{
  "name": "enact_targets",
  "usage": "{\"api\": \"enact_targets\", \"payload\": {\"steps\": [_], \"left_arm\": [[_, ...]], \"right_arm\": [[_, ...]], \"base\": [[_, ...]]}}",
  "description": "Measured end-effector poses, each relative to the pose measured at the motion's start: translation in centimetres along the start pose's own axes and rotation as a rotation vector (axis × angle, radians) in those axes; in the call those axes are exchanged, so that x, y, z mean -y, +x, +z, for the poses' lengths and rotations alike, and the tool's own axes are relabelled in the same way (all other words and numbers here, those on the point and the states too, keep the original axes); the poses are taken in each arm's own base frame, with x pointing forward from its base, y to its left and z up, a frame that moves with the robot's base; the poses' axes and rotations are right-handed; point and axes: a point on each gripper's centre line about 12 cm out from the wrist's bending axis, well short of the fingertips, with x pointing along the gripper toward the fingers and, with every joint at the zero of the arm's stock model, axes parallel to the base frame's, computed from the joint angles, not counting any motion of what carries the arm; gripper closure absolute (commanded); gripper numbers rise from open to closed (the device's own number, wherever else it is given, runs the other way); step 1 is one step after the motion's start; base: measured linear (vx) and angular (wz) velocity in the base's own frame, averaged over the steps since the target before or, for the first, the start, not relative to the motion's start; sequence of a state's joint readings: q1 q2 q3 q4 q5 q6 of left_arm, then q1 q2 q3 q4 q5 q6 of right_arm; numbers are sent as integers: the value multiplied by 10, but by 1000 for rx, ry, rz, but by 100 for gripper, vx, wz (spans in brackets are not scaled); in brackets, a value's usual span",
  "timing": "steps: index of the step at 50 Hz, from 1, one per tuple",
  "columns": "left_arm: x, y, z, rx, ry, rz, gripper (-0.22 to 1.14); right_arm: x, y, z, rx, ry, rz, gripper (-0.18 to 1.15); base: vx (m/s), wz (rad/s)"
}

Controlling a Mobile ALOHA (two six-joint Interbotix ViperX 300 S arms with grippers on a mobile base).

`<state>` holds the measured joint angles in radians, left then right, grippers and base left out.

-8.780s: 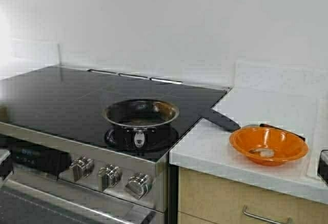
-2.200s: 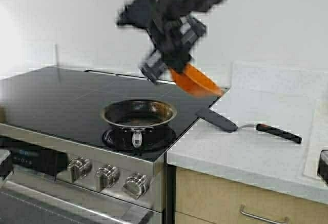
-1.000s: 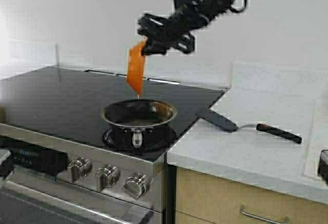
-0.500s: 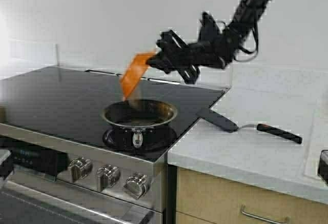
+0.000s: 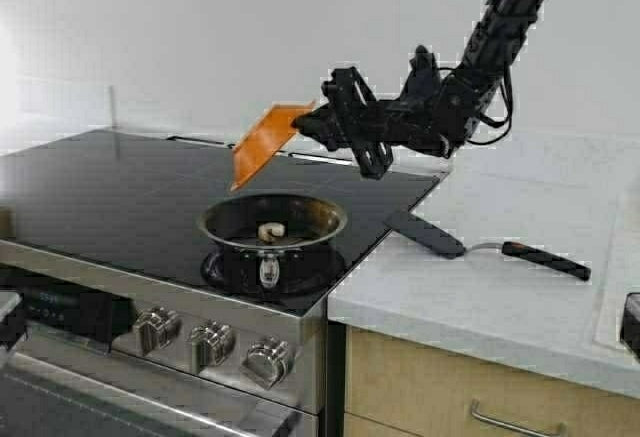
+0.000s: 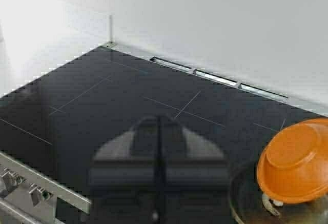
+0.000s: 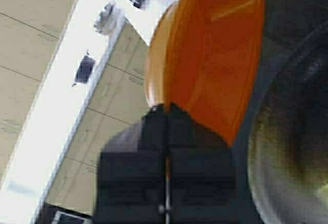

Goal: Add oil to the pan and cook the shrimp and serve it

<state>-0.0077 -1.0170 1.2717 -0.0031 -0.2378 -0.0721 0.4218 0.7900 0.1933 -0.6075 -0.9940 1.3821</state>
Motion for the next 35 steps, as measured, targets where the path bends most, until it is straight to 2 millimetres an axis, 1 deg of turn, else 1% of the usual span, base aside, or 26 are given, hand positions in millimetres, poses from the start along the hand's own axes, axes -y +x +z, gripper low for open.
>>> {"api": "enact_targets", "payload": {"steps": [8, 13, 17, 25, 26, 35], "left_arm": [[0, 0, 0, -2, 1, 0, 89], [0, 0, 0, -2, 1, 0, 89], [0, 0, 0, 0, 0, 0, 89], [0, 0, 0, -2, 1, 0, 89], [0, 0, 0, 0, 0, 0, 89], [0, 0, 0, 0, 0, 0, 89]], "right_arm": [[-9, -3, -2, -5, -14, 13, 91], [-22, -6, 2, -9, -33, 9, 91], [-29, -10, 10, -22, -78, -47, 91], [-49, -18, 30, -96, -303, -225, 91], [-54, -20, 34, -106, -345, -257, 91], [-79, -38, 48, -204, -617, -513, 91]], "base": [[0, 0], [0, 0], [0, 0], [0, 0], [0, 0], [0, 0]]}}
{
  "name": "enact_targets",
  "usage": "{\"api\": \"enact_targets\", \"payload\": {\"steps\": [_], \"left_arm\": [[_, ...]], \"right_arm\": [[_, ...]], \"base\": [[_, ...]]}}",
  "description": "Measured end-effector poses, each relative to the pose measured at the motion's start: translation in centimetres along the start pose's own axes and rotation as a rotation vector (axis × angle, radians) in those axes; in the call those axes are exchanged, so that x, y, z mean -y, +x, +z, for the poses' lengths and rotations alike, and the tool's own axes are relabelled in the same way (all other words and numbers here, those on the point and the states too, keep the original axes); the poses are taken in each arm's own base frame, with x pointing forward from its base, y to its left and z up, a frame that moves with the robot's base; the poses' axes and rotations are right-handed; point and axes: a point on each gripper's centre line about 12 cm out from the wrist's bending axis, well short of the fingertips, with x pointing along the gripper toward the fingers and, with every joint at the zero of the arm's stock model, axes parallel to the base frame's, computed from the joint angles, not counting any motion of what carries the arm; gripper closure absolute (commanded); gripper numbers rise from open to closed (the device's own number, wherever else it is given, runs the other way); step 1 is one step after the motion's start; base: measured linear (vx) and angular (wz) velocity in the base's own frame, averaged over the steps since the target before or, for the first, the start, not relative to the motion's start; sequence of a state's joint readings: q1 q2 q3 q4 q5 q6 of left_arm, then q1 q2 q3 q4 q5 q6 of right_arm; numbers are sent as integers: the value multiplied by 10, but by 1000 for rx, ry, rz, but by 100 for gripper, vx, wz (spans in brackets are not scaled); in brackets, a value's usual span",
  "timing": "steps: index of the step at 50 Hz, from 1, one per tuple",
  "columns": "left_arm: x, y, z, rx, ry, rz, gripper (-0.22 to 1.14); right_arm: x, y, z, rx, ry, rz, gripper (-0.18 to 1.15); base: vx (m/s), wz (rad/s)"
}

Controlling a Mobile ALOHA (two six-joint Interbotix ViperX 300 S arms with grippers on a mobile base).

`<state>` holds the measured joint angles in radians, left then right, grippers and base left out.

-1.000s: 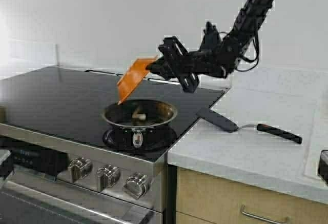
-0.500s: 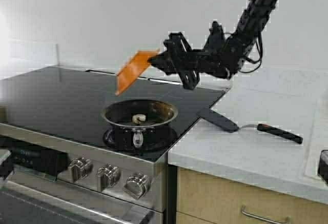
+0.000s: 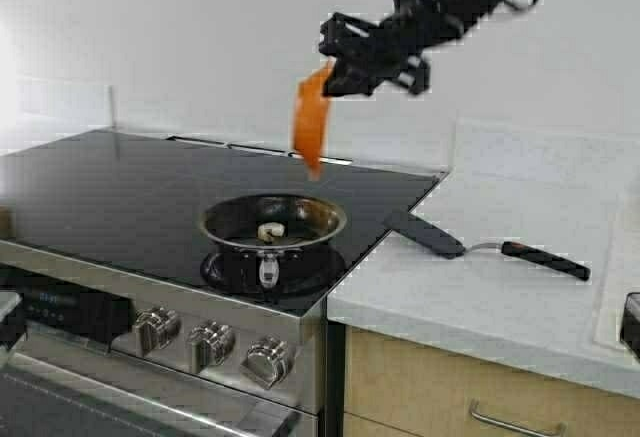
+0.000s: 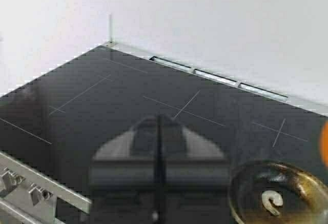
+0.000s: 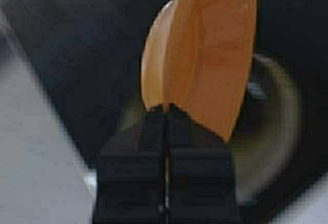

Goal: Add oil to the pan and cook the shrimp and serve it

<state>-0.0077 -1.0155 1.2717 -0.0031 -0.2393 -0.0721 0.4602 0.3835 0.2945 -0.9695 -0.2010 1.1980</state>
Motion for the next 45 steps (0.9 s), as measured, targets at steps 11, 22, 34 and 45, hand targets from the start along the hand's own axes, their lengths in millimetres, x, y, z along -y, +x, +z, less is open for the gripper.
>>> {"api": "enact_targets", "payload": {"steps": [11, 22, 34, 45], "left_arm": [[0, 0, 0, 0, -2, 0, 89], [0, 0, 0, 0, -2, 0, 89], [0, 0, 0, 0, -2, 0, 89], [0, 0, 0, 2, 0, 0, 89]], "right_arm": [[14, -52, 4, -113, -301, -379, 91], [51, -98, -7, -370, -609, -715, 91], [109, -136, -10, -581, -614, -914, 91], [179, -175, -32, -697, -466, -1026, 91]], "base": [[0, 0], [0, 0], [0, 0], [0, 0]]}}
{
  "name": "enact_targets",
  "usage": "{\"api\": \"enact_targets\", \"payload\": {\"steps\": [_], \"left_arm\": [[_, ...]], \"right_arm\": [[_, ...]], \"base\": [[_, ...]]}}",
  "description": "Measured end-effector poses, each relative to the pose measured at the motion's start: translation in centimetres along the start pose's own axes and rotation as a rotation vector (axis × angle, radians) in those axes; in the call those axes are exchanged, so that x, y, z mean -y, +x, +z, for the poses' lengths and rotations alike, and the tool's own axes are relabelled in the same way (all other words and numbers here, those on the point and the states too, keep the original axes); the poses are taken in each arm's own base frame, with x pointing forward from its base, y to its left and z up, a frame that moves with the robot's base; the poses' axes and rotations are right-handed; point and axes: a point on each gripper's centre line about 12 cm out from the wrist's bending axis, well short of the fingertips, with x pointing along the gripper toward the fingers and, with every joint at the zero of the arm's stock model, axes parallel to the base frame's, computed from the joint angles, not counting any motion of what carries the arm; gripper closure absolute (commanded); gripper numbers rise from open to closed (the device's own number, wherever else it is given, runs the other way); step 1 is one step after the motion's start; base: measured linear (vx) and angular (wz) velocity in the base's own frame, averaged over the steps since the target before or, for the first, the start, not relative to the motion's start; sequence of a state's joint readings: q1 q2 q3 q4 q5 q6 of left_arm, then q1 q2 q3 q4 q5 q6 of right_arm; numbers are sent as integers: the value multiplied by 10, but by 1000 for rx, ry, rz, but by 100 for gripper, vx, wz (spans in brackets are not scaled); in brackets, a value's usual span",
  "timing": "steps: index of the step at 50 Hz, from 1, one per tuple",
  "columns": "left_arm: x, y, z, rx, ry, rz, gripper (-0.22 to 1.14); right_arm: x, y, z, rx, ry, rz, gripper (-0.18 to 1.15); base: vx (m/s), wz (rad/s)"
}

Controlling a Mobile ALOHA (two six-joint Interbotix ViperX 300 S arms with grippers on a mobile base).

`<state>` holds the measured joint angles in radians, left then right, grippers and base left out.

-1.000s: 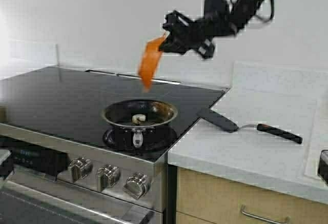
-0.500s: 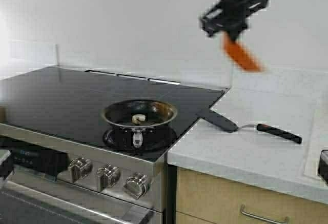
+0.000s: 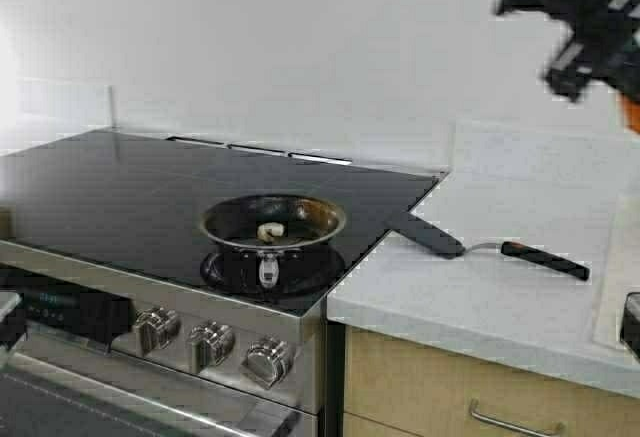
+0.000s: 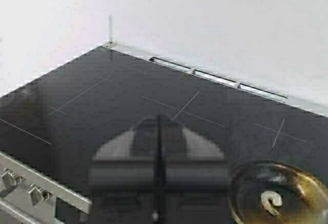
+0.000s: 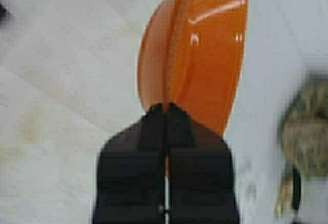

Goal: Add oil to the pan and cook the shrimp and serve it

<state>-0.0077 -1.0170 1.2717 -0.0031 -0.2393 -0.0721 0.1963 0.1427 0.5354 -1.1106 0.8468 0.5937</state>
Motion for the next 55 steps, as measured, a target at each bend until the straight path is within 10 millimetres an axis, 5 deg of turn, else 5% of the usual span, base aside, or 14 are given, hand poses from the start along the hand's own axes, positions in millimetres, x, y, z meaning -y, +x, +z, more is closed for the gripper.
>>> {"api": "enact_targets", "payload": {"steps": [16, 30, 55], "left_arm": [[0, 0, 0, -2, 0, 0, 89], [0, 0, 0, -2, 3, 0, 89], [0, 3, -5, -28, 5, 2, 89]], "right_arm": [[31, 85, -45, -201, 132, 8, 91], [19, 147, -46, -273, 91, 6, 91], [5, 180, -14, -180, -11, 52, 92]], "base": [[0, 0], [0, 0], [0, 0]]}}
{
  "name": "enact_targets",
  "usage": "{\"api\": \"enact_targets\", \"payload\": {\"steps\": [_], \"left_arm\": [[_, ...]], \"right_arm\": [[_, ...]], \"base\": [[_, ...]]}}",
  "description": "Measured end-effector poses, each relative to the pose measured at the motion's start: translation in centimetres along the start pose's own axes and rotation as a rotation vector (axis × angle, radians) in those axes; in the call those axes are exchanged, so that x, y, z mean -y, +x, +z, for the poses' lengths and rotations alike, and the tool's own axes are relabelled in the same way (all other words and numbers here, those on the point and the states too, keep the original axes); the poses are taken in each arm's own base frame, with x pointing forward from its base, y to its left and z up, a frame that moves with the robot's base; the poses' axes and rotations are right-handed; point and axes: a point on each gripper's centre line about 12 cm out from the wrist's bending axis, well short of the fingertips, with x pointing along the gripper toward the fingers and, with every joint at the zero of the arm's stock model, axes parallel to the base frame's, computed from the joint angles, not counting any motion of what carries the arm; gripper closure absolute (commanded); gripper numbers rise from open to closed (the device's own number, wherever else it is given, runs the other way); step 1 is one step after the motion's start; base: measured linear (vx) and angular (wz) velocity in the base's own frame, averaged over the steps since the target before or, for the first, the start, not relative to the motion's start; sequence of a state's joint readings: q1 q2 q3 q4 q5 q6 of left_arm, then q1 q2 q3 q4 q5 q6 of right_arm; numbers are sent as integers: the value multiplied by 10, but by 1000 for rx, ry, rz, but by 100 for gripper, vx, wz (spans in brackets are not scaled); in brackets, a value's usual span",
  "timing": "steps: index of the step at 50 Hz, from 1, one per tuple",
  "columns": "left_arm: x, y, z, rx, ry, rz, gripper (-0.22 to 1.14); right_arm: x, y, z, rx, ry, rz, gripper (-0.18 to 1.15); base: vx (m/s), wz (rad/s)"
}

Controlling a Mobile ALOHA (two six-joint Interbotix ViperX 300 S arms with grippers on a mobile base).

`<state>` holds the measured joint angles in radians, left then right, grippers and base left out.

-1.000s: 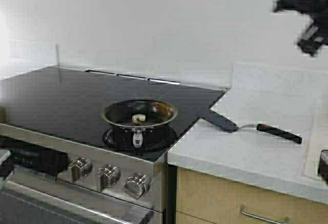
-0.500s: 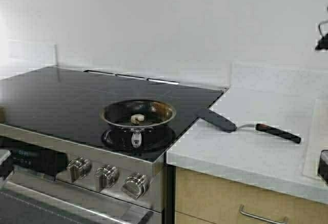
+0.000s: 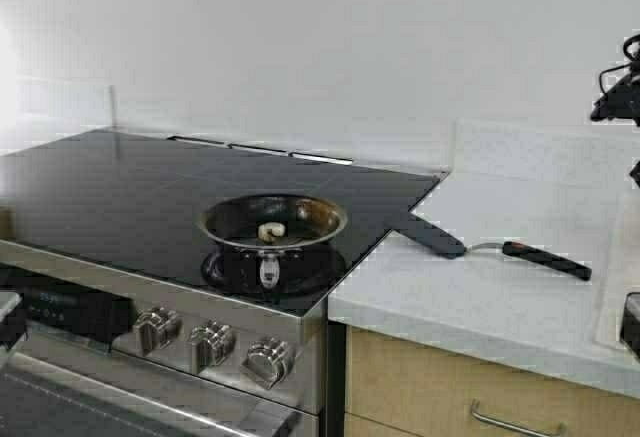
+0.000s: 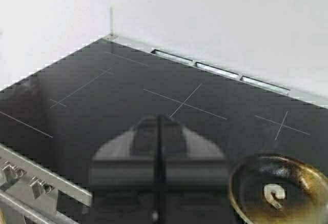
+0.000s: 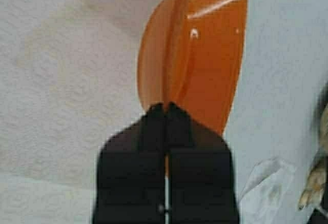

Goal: Add oil to the pan and cook the shrimp and serve it

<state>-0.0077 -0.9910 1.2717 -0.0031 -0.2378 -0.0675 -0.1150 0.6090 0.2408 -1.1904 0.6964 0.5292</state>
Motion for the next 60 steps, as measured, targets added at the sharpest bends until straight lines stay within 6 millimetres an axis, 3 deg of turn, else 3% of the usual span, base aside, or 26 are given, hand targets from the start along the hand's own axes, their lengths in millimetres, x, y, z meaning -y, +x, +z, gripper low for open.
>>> {"api": "enact_targets", "payload": {"steps": [14, 24, 28, 34, 38, 51, 60], "left_arm": [[0, 1, -1, -6, 2, 0, 89], [0, 1, -1, -8, 2, 1, 89], [0, 1, -1, -8, 2, 1, 89], [0, 1, -1, -6, 2, 0, 89], [0, 1, -1, -8, 2, 1, 89], [0, 1, -1, -8, 2, 1, 89], [0, 1, -1, -6, 2, 0, 89]], "right_arm": [[4, 5, 16, 41, -128, -3, 92], [1, 8, 17, 36, -129, 11, 86], [1, 8, 16, 35, -144, 14, 71], [1, 7, 13, 28, -160, 26, 24], [3, 5, 10, 15, -124, 67, 6], [2, 7, -3, -31, -55, 235, 6], [6, -10, 6, 3, -14, 375, 6]], "base": [[0, 0], [0, 0], [0, 0], [0, 0], [0, 0], [0, 0], [0, 0]]}}
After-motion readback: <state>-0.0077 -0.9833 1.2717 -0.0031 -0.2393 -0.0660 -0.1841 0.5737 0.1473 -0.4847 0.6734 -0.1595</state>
